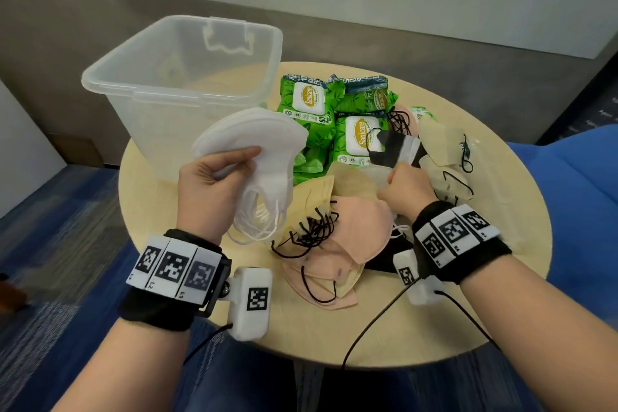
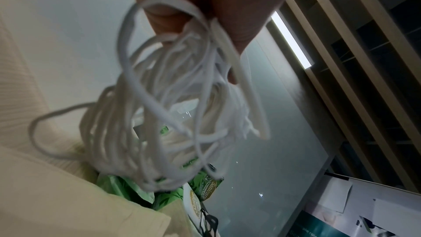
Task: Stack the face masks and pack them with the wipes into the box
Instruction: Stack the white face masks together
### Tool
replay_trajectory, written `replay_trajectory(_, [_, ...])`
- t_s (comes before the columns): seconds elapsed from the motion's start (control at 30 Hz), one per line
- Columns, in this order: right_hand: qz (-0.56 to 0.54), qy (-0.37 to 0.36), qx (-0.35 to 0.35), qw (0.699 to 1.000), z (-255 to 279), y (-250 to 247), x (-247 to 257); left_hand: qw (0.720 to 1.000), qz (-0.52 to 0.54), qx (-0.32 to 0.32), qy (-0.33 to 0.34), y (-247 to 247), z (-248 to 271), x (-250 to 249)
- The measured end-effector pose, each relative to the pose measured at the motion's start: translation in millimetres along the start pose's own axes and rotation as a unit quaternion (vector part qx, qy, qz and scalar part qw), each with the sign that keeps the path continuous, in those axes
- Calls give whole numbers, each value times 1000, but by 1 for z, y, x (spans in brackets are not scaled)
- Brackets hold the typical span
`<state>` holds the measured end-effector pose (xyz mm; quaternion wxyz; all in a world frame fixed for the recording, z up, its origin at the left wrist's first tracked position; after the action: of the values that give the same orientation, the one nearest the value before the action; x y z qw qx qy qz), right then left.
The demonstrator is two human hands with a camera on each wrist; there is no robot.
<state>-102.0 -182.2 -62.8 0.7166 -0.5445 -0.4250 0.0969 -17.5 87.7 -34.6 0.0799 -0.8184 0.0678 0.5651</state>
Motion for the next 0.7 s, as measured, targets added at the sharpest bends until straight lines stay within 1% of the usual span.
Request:
replay_trajectory(0.07, [4,29,20,999,1,3,-14,1000,2,2,-2,3,1,0])
replay_trajectory(0.13, [-18,45,22,999,4,5,-21,1000,3,4,-2,5,2,-1])
replay_trajectory(0.2, [-52,48,12,997,4,7,-24,1000,4,5,-1,6,3,-2])
replay_trajectory(0.27, [-61,41,8,997,1,10,-25,1000,5,7,0,7,4,-3])
replay_trajectory(0.33, [-70,33,-19,997,-3,9,-25,1000,3,9,0,7,4,-3])
replay_trajectory(0.43, [-111,30,-71,991,-6,1,-28,1000,1,12,3,7,5,-5])
replay_trajectory(0.53, [-129,21,-87,988,-7,-4,-31,1000,4,11,5,8,5,-5])
replay_trajectory(0.6, [-131,26,-57,989,-10,1,-33,1000,6,11,5,9,5,-6])
replay_trajectory(0.7, [-68,37,33,996,-13,20,-33,1000,8,16,6,12,7,-6])
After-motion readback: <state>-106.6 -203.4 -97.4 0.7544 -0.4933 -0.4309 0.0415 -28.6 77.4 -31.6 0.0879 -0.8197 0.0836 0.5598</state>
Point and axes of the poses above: each hand's wrist, its own z-axis away from the middle knuckle, its own y-axis out of the palm, x = y × z, the point moved 5 cm from there along -z, towards the middle knuckle, and after that the axes turned 8 degrees about -z, right-handed, at the moved point
